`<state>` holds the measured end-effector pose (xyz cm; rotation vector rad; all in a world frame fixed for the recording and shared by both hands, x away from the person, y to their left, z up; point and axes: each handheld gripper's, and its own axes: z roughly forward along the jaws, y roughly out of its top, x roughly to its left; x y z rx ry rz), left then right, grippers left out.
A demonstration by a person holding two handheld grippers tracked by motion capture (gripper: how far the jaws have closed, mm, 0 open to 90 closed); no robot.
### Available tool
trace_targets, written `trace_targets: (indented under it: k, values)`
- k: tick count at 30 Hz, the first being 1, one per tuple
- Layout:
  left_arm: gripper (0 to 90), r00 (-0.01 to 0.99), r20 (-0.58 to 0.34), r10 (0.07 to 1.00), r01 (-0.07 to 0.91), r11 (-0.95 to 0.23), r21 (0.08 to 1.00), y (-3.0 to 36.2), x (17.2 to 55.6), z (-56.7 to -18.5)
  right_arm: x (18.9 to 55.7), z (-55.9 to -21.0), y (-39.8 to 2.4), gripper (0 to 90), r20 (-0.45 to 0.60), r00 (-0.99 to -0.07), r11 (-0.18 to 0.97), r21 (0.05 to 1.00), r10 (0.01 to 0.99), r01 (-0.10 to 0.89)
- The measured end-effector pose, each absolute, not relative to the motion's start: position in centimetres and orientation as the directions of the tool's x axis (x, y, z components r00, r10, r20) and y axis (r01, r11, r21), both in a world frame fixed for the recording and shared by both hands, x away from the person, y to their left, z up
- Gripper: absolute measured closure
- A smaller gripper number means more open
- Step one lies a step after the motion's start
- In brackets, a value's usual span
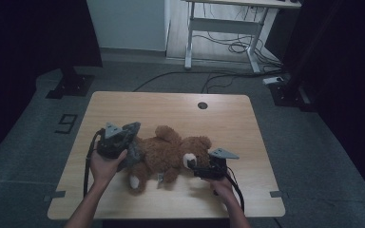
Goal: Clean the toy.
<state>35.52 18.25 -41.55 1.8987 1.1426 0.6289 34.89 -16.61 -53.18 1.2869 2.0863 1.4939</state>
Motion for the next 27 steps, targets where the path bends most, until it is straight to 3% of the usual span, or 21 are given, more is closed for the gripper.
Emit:
trace_targets:
  k: [5, 11, 17, 27]
  values:
    - [79.4, 0.520, 0.047, 0.853, 0.460, -0.325, 0.826, 14.2, 37.0, -40.9, 34.8, -53.2, -16.4, 13.9, 0.255, -0.559, 0.070, 0.866, 0.789, 0.495]
    - [78.8, 0.536, 0.038, 0.844, 0.529, -0.370, 0.764, 11.1, 39.2, -43.5, 34.8, -53.2, -16.5, 13.5, 0.255, -0.561, 0.068, 0.869, 0.787, 0.490]
    - [79.3, 0.524, -0.062, 0.849, 0.573, -0.298, 0.763, 12.3, 39.3, -45.1, 34.9, -53.2, -16.6, 12.1, 0.257, -0.573, 0.077, 0.867, 0.778, 0.493]
    - [79.8, 0.552, 0.010, 0.834, 0.524, -0.357, 0.773, 12.2, 37.1, -45.2, 34.5, -52.9, -16.6, 8.7, 0.235, -0.586, 0.121, 0.856, 0.775, 0.503]
